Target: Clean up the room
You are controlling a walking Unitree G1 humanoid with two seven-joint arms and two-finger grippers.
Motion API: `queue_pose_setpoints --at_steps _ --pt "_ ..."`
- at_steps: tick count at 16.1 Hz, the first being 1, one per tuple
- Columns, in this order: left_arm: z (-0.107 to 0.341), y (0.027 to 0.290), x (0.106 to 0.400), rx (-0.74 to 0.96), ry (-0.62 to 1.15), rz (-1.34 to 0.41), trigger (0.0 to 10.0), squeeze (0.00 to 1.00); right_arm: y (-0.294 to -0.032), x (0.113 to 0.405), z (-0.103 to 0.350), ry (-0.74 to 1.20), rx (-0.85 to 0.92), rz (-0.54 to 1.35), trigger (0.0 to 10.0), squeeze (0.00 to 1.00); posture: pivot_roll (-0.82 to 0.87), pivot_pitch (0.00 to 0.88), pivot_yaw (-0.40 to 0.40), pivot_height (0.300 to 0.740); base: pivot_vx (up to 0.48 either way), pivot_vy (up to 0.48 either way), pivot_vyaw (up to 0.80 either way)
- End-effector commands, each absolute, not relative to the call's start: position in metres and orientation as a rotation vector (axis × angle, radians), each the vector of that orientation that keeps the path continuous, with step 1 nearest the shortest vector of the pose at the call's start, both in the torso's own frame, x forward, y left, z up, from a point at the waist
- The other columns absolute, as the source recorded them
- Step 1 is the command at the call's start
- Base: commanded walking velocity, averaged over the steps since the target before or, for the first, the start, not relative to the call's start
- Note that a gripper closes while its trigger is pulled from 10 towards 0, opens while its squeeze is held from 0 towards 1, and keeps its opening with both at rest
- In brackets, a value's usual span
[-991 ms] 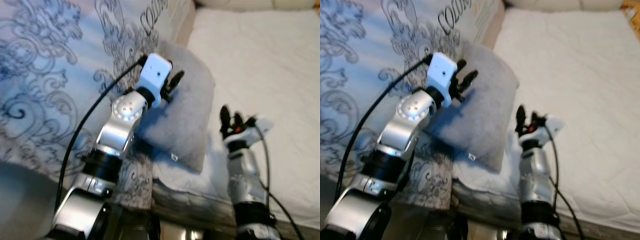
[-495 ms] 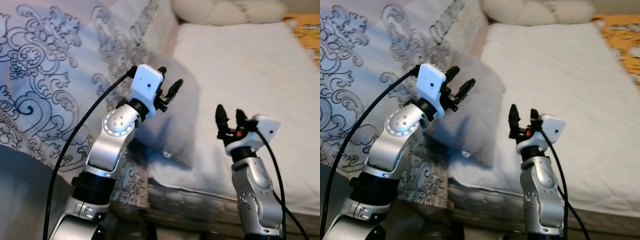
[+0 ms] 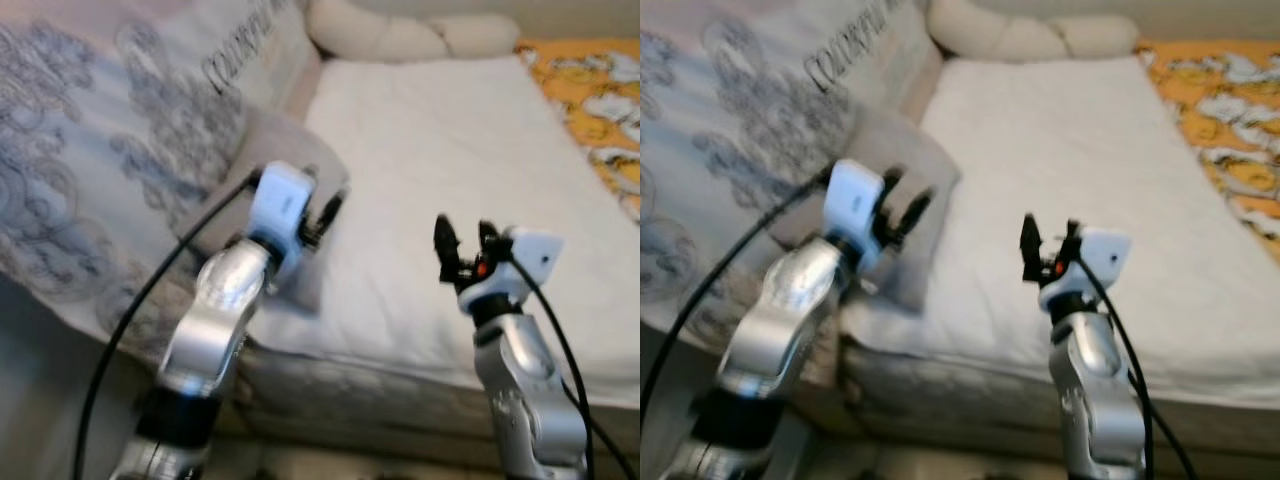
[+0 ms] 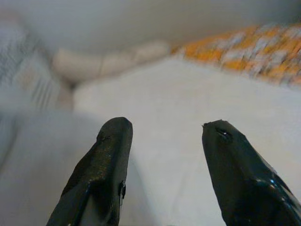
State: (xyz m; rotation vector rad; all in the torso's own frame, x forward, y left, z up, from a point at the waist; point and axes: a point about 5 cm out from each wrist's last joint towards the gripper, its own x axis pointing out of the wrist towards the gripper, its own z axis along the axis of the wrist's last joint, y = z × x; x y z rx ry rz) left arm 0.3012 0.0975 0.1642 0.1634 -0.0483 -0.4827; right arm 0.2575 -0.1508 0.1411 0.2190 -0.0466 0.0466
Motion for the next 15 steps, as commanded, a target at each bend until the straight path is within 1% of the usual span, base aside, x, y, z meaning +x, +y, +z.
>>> queue_pose_setpoints --at_steps 1,6,7,9,12,14,15 --pt "0.168 0.106 0.300 0.165 -0.059 -0.431 10.0 0.27 -0.150 0.256 0.147 -0.055 0.207 0.069 10.0 0.00 -0.07 0.000 0.075 0.740 0.000 -0.480 0.00" --pt "0.139 0.140 0.280 0.156 0.047 -0.262 10.0 0.28 -0.152 0.256 0.135 0.035 0.102 0.077 10.0 0.00 -0.06 0.000 0.040 0.740 0.000 -0.480 0.00" --pt "0.132 0.153 0.273 0.155 0.076 -0.203 10.0 0.27 -0.152 0.258 0.130 0.057 0.054 0.055 10.0 0.00 -0.04 0.000 0.029 0.740 0.000 -0.480 0.00" --pt "0.128 0.163 0.267 0.148 0.101 -0.158 10.0 0.27 -0.151 0.261 0.127 0.062 0.039 0.051 10.0 0.00 -0.03 0.000 0.032 0.740 0.000 -0.480 0.00" --pt "0.128 0.167 0.263 0.147 0.112 -0.144 10.0 0.28 -0.154 0.261 0.123 0.095 0.056 0.055 10.0 0.00 -0.02 0.000 0.028 0.740 0.000 -0.480 0.00" --pt "0.129 0.166 0.261 0.133 0.110 -0.130 10.0 0.29 -0.157 0.258 0.120 0.119 0.103 0.054 10.0 0.00 -0.02 0.000 0.022 0.740 0.000 -0.480 0.00" --pt "0.130 0.165 0.260 0.126 0.111 -0.126 10.0 0.29 -0.158 0.257 0.120 0.121 0.090 0.057 10.0 0.00 -0.02 0.000 0.024 0.740 0.000 -0.480 0.00"
